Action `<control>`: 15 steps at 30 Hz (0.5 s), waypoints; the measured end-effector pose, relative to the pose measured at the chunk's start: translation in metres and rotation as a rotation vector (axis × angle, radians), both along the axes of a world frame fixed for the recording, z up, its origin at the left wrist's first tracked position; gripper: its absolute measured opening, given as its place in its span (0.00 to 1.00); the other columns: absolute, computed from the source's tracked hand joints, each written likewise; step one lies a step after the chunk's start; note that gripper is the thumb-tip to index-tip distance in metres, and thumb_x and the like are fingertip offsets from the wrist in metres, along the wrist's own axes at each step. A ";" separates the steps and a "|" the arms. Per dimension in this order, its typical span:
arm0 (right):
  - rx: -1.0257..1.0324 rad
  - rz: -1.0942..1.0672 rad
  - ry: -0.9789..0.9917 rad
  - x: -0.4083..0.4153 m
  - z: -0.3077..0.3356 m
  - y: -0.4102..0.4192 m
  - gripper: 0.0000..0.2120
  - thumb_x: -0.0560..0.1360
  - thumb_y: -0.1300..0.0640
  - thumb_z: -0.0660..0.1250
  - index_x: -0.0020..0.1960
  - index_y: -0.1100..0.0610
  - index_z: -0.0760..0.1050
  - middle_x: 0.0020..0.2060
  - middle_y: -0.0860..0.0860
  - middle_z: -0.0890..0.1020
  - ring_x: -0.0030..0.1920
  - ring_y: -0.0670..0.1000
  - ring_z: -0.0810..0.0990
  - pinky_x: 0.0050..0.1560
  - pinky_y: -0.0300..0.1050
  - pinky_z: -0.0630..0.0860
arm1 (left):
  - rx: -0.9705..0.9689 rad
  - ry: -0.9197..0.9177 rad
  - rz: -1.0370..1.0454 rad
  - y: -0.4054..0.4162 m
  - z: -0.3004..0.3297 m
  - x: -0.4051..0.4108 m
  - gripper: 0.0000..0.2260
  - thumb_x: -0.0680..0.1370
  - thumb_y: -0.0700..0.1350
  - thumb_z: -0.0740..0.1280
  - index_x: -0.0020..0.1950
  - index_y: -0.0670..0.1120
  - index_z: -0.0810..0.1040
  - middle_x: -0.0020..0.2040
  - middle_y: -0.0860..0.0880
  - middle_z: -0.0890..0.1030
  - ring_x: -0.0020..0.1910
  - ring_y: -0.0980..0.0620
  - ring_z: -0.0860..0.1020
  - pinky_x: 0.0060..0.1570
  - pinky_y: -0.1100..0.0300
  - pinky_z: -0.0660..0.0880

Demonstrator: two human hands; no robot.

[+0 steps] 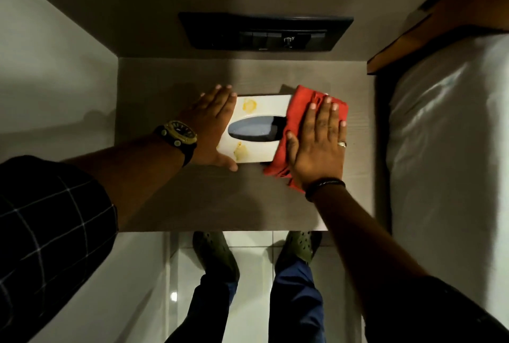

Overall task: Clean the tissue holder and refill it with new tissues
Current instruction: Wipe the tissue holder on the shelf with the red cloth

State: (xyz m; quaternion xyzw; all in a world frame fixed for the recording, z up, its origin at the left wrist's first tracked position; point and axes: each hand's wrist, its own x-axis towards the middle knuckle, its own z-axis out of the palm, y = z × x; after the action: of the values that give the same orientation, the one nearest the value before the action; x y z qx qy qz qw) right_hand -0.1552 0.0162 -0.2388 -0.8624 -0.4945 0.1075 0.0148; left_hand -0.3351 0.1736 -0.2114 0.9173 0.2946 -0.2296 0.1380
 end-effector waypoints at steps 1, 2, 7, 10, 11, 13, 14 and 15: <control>-0.001 -0.058 0.013 0.005 0.000 0.005 0.32 0.81 0.44 0.50 0.78 0.62 0.48 0.77 0.64 0.51 0.77 0.63 0.49 0.76 0.60 0.47 | -0.002 -0.007 0.001 -0.001 0.000 0.000 0.66 0.57 0.75 0.68 0.76 0.42 0.36 0.79 0.43 0.39 0.77 0.43 0.39 0.70 0.52 0.37; -0.002 -0.122 0.029 0.009 0.000 0.011 0.33 0.81 0.44 0.49 0.78 0.62 0.48 0.77 0.64 0.51 0.77 0.64 0.48 0.75 0.62 0.48 | 0.000 -0.018 0.001 -0.001 -0.001 -0.001 0.66 0.57 0.75 0.69 0.76 0.42 0.36 0.79 0.43 0.39 0.77 0.43 0.39 0.71 0.52 0.38; 0.001 -0.262 0.019 0.011 0.000 0.041 0.32 0.81 0.43 0.45 0.78 0.61 0.47 0.77 0.64 0.48 0.77 0.65 0.45 0.75 0.65 0.46 | 0.003 -0.055 -0.008 -0.001 -0.002 -0.003 0.65 0.57 0.74 0.70 0.77 0.41 0.38 0.79 0.41 0.41 0.78 0.43 0.41 0.74 0.49 0.41; 0.011 -0.132 -0.012 0.003 0.001 0.052 0.32 0.81 0.42 0.43 0.78 0.60 0.48 0.78 0.63 0.48 0.77 0.64 0.44 0.75 0.63 0.43 | -0.002 -0.065 -0.012 0.001 -0.003 -0.004 0.65 0.57 0.75 0.69 0.77 0.41 0.38 0.79 0.41 0.40 0.78 0.43 0.40 0.73 0.50 0.40; 0.005 -0.073 -0.019 -0.003 0.001 0.054 0.32 0.81 0.42 0.43 0.78 0.59 0.47 0.78 0.62 0.47 0.78 0.63 0.43 0.76 0.62 0.42 | -0.005 -0.064 -0.011 0.001 -0.003 -0.004 0.65 0.57 0.75 0.69 0.77 0.41 0.38 0.79 0.41 0.40 0.78 0.43 0.40 0.72 0.50 0.40; -0.014 0.040 -0.014 -0.016 0.001 0.052 0.32 0.81 0.41 0.41 0.79 0.58 0.46 0.78 0.60 0.46 0.78 0.61 0.42 0.76 0.60 0.40 | -0.016 -0.047 -0.009 0.001 -0.002 -0.003 0.66 0.57 0.75 0.69 0.77 0.41 0.37 0.79 0.41 0.40 0.78 0.43 0.40 0.73 0.49 0.41; -0.025 0.104 -0.008 -0.023 0.001 0.047 0.32 0.81 0.41 0.41 0.79 0.58 0.45 0.78 0.59 0.46 0.78 0.60 0.42 0.76 0.59 0.40 | -0.017 -0.037 -0.007 0.001 -0.002 -0.002 0.66 0.57 0.75 0.69 0.76 0.41 0.37 0.79 0.42 0.40 0.77 0.43 0.40 0.73 0.49 0.41; -0.040 0.176 -0.006 -0.028 0.001 0.039 0.32 0.81 0.42 0.41 0.78 0.58 0.45 0.78 0.59 0.46 0.77 0.59 0.41 0.76 0.59 0.39 | -0.017 -0.027 -0.007 0.001 -0.002 -0.002 0.66 0.57 0.75 0.69 0.76 0.42 0.36 0.79 0.42 0.40 0.77 0.43 0.40 0.73 0.49 0.41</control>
State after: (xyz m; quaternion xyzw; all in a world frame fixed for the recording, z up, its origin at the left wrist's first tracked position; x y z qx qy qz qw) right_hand -0.1833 0.0553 -0.2382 -0.8161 -0.5661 0.1154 -0.0135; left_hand -0.3373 0.1748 -0.2135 0.9202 0.2874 -0.2201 0.1487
